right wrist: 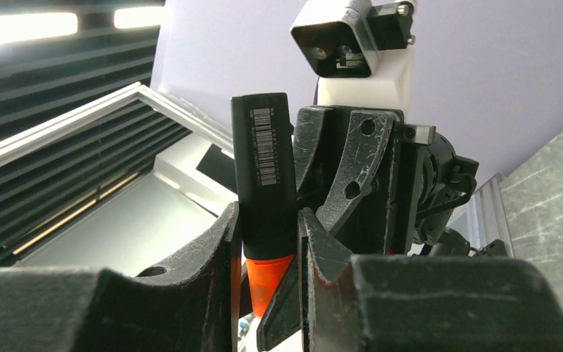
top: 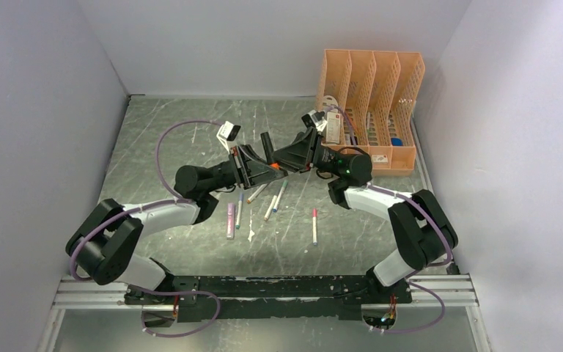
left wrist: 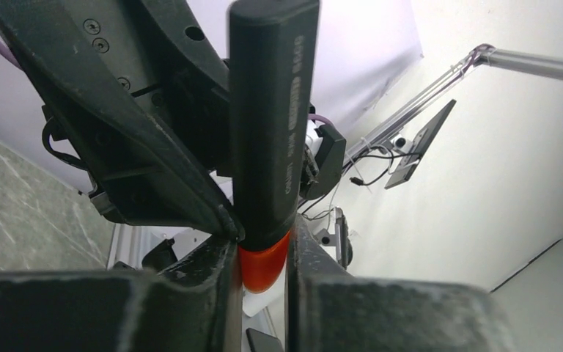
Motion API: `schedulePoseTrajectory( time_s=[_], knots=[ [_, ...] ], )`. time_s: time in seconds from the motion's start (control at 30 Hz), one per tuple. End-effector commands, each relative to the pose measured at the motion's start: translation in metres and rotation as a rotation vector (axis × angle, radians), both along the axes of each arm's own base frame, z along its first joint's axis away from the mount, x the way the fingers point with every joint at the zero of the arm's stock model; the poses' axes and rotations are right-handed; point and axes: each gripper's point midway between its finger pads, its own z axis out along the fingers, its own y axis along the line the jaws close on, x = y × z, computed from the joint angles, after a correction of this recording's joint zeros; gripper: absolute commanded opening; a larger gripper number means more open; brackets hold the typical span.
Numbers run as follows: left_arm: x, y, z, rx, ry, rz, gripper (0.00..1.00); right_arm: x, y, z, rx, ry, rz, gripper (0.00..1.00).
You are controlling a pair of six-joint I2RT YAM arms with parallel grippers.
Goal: Open the pen caps
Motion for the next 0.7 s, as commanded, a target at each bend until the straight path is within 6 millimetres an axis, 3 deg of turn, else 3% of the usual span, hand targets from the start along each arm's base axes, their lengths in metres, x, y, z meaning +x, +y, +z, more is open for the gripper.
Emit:
schedulePoseTrajectory(
  time_s=[0.0, 0.2, 0.33, 0.47, 0.53, 0.67],
  knots=[
    [-0.037, 0.028, 0.051, -0.238, -0.278, -0.010, 0.10, -0.042, -0.019, 0.029, 0.143, -0.274, 0.018, 0.11],
    [-0.040, 0.025, 0.037, -0.181, -0.218, -0.069, 0.07, -0.043, -0.021, 0.022, 0.105, -0.271, 0.039, 0.46],
    [-0.044, 0.024, 0.020, -0.099, -0.157, -0.088, 0.07, -0.027, -0.031, 0.006, 0.026, -0.227, 0.005, 0.59],
    [-0.046, 0.021, -0.004, 0.046, -0.125, -0.068, 0.07, -0.007, -0.036, -0.027, -0.170, -0.177, -0.048, 0.66],
    [-0.045, 0.019, -0.019, 0.149, -0.105, -0.050, 0.07, 0.014, -0.037, -0.060, -0.358, -0.119, -0.108, 0.70],
    [-0.036, 0.018, -0.059, 0.432, -0.057, 0.011, 0.07, 0.039, -0.056, -0.098, -0.755, -0.179, -0.272, 0.77]
  ],
)
